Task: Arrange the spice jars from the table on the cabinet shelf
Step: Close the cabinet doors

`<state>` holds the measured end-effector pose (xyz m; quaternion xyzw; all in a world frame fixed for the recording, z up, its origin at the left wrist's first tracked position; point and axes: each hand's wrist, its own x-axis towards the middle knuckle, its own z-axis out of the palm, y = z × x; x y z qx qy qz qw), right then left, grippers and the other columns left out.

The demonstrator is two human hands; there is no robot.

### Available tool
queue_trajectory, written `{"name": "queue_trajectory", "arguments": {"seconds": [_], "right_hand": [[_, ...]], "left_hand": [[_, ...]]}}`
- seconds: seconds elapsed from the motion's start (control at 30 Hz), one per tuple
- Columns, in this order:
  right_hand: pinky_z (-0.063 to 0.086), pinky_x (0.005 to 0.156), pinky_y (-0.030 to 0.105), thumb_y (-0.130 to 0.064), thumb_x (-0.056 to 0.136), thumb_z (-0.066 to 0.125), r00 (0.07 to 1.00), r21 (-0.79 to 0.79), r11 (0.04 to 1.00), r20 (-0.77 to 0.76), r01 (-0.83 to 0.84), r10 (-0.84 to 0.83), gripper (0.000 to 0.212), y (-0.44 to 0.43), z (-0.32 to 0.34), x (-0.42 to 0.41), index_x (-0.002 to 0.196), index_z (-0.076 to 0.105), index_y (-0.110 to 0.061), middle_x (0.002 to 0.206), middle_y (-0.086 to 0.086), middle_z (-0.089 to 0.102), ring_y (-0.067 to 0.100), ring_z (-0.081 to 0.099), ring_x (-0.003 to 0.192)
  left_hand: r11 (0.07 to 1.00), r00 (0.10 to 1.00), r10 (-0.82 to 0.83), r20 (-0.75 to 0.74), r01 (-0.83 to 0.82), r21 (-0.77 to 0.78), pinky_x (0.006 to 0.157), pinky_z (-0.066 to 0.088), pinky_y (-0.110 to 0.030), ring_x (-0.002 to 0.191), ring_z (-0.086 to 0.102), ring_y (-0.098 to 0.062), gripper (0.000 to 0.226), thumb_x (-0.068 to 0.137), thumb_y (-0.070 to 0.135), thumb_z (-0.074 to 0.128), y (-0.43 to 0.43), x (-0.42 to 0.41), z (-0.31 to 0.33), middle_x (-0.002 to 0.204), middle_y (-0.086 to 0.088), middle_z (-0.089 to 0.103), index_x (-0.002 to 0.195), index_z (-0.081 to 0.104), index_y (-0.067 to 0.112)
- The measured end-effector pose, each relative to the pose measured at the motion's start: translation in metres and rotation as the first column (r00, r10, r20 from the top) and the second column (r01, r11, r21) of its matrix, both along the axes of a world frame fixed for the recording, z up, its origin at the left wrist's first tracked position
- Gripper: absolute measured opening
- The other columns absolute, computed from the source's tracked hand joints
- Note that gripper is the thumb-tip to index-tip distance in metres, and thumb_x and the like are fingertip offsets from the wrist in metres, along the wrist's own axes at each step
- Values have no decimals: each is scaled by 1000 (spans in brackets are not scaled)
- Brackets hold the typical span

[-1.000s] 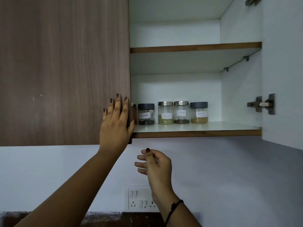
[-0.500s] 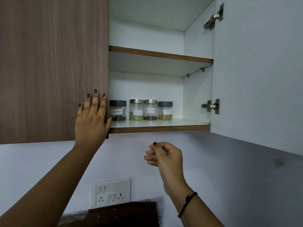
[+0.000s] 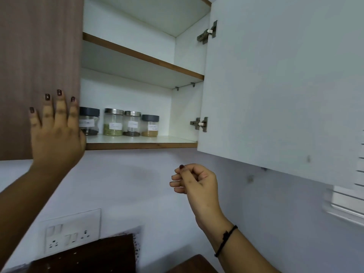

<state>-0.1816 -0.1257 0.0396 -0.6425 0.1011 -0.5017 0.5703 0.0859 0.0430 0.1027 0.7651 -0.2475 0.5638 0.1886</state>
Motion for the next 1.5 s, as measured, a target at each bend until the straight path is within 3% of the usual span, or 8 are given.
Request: {"name": "queue_trajectory", "arguments": {"seconds": [0.17,0.47,0.6,0.77,0.87,0.93,1.1,1.5], "right_hand": [[55,61,25,-11,95,59,998,-72,996,-10,56,-57,18,-12,1,-25,82,71,-6,76,12,73,24,73,70],[59,78,39,-11,91,62,941,-438,844,18,310,-337,17,-63,15,-89,80,75,-16,83,-3,74,15,70,84],[56,77,29,-4,90,63,916,-511,776,64,370,-395,15,-91,29,-123,81,74,-11,84,-1,74,12,70,85],[56,81,29,-3,91,62,883,-559,701,140,444,-447,16,-119,44,-160,83,74,-11,86,-1,74,12,70,89],[54,80,25,-6,92,61,859,-587,644,202,490,-470,16,-128,52,-180,85,73,-14,87,-2,74,13,69,90],[54,82,25,-5,92,60,848,-601,617,227,509,-479,17,-133,57,-192,90,74,-15,92,-2,74,13,69,92],[52,93,24,-8,93,59,802,-642,517,286,567,-524,21,-143,67,-222,108,73,-15,109,-6,71,6,66,106],[53,95,30,-2,93,55,685,-364,591,507,720,-523,30,-180,69,-258,121,66,-8,115,5,69,15,66,111]], "left_hand": [[993,998,28,-58,-21,115,113,10,-72,144,-3,-56,78,89,35,20,-8,20,-2,159,-32,-7,154,-1,-3],[884,881,-389,-271,273,-380,114,25,-54,139,26,-56,92,88,65,44,-74,-7,-15,143,-39,26,144,15,-2],[829,786,-542,-298,440,-346,119,14,-55,149,4,-45,93,95,59,37,-119,-107,-41,160,-31,2,153,5,-6],[300,-67,-854,-515,746,-595,122,8,-25,151,4,-3,95,81,66,43,-185,-278,-91,164,15,-4,157,-1,29],[153,-653,-681,-333,317,-936,114,32,-28,137,38,-8,79,86,59,49,-220,-346,-92,158,10,31,154,25,30],[158,-840,-540,-51,-42,-987,111,41,-41,132,49,-22,69,90,57,53,-239,-374,-84,147,-3,48,147,40,21],[88,-860,-358,364,-419,-904,102,48,-46,115,59,-34,72,93,61,47,-266,-414,-65,129,-19,59,141,44,7],[-65,-826,-193,530,-528,-847,106,45,-48,117,62,-38,71,94,59,45,-300,-428,-53,121,-24,67,128,61,-1]]}}
